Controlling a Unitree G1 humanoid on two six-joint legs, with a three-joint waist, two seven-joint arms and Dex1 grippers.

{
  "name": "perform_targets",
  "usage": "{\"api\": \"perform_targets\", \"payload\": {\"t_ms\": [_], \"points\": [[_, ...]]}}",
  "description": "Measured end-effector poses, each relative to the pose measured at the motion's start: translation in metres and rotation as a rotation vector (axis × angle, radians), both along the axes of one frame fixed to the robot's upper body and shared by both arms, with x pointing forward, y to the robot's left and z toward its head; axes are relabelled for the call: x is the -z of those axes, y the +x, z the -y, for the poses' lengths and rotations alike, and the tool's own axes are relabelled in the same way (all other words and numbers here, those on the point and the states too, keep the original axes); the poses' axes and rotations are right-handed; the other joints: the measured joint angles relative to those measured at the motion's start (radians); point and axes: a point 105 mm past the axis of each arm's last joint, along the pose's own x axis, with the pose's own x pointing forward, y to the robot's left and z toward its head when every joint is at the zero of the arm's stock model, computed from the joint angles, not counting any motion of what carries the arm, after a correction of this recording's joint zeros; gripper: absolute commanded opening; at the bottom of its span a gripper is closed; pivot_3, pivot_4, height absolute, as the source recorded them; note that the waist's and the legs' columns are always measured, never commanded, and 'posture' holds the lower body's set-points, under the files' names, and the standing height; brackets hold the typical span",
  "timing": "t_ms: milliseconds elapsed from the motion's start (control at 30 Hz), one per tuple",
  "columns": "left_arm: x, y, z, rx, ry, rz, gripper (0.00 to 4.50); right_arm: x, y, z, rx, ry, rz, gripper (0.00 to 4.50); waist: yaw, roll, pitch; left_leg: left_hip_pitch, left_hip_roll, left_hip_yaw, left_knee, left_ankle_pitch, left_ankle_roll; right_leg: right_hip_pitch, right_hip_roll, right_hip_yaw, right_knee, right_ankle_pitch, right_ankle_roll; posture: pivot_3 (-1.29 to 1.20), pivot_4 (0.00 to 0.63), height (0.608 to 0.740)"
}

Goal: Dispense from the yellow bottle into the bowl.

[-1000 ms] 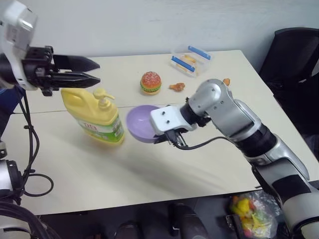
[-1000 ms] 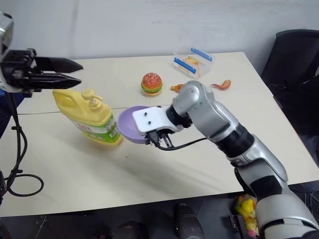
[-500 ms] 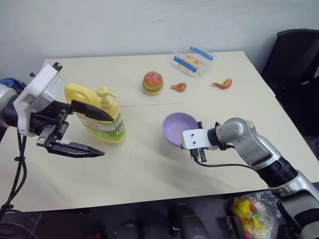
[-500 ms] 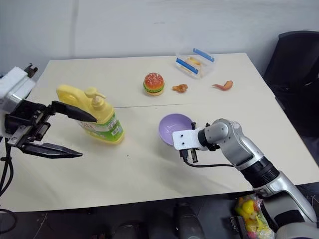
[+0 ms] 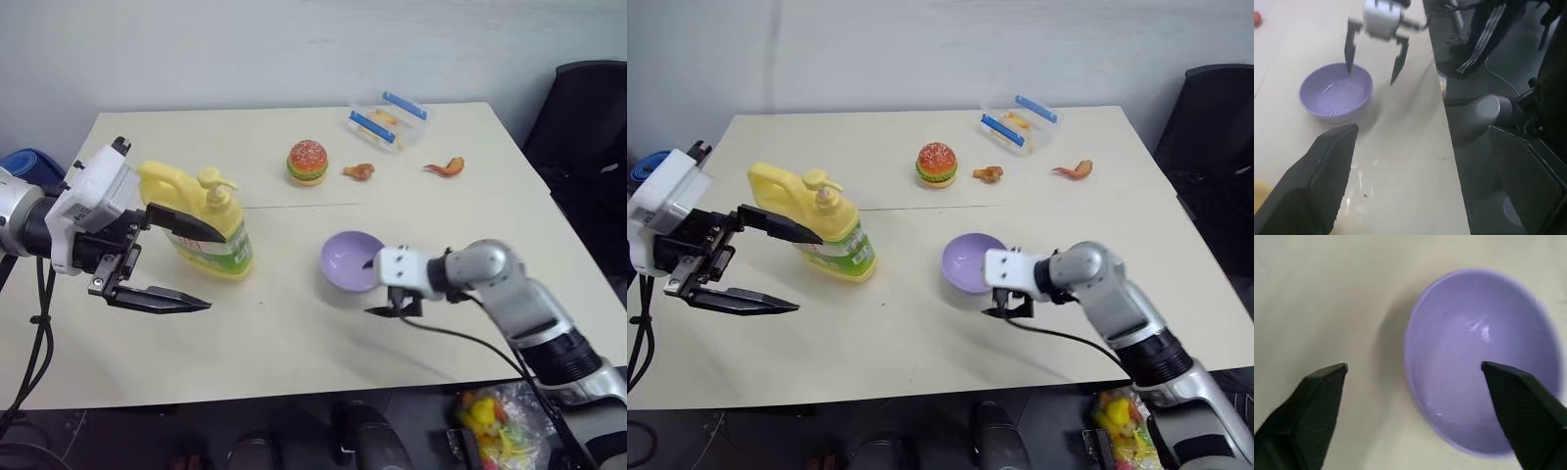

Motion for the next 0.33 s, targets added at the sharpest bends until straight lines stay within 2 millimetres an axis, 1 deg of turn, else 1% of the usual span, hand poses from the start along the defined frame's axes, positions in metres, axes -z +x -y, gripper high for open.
{"api": "perform_targets", "payload": {"t_ms": [33,67,133,200,233,300,333], "points": [[0.003,0.000,-0.003,-0.016,0.001,-0.011,4.50,-0.014,-0.004,0.009,0.029,0.039,-0.008,4.47,0.005,0.000,0.000,0.000,0.000,0.000,0.000,0.000,0.000,0.000,0.000,0.000,0.000,0.000,0.000,0.00,0.150,0.740],[0.006,0.000,-0.008,-0.040,0.002,-0.022,4.50,-0.029,-0.010,0.024,0.068,0.078,-0.030,4.47,0.011,0.000,0.000,0.000,0.000,0.000,-0.001,0.000,0.000,0.000,0.000,-0.001,-0.001,0.000,0.000,0.00,0.150,0.740],[0.007,-0.001,-0.023,-0.110,-0.005,-0.040,4.50,-0.051,-0.023,0.059,0.165,0.124,-0.070,4.47,0.018,0.000,0.000,0.000,0.001,0.000,-0.001,0.000,0.000,0.000,0.001,-0.002,-0.003,0.000,0.000,0.00,0.150,0.740],[0.003,-0.004,-0.035,-0.168,-0.013,-0.029,4.50,-0.066,-0.035,0.082,0.225,0.165,-0.102,4.47,0.020,0.000,0.000,0.000,0.001,0.000,-0.001,-0.001,0.001,0.001,0.001,-0.004,-0.003,0.000,0.000,0.00,0.150,0.740],[0.000,-0.006,-0.041,-0.190,-0.015,-0.026,4.50,-0.069,-0.041,0.090,0.244,0.177,-0.126,4.47,0.020,0.000,0.000,0.001,0.000,0.000,-0.002,-0.001,0.001,0.002,0.001,-0.004,-0.004,0.000,0.000,0.00,0.150,0.740],[-0.007,-0.011,-0.052,-0.246,-0.029,-0.017,4.50,-0.074,-0.058,0.102,0.242,0.207,-0.185,4.47,0.019,0.000,0.000,0.004,0.000,0.001,-0.003,-0.001,0.001,0.003,0.001,-0.004,-0.004,0.000,0.000,0.00,0.150,0.740],[-0.009,-0.012,-0.056,-0.266,-0.041,-0.011,4.50,-0.077,-0.063,0.105,0.238,0.223,-0.196,4.47,0.019,0.000,0.000,0.008,0.000,0.001,-0.004,-0.001,0.001,0.006,0.001,-0.004,-0.004,0.000,0.000,0.00,0.150,0.740]]}}
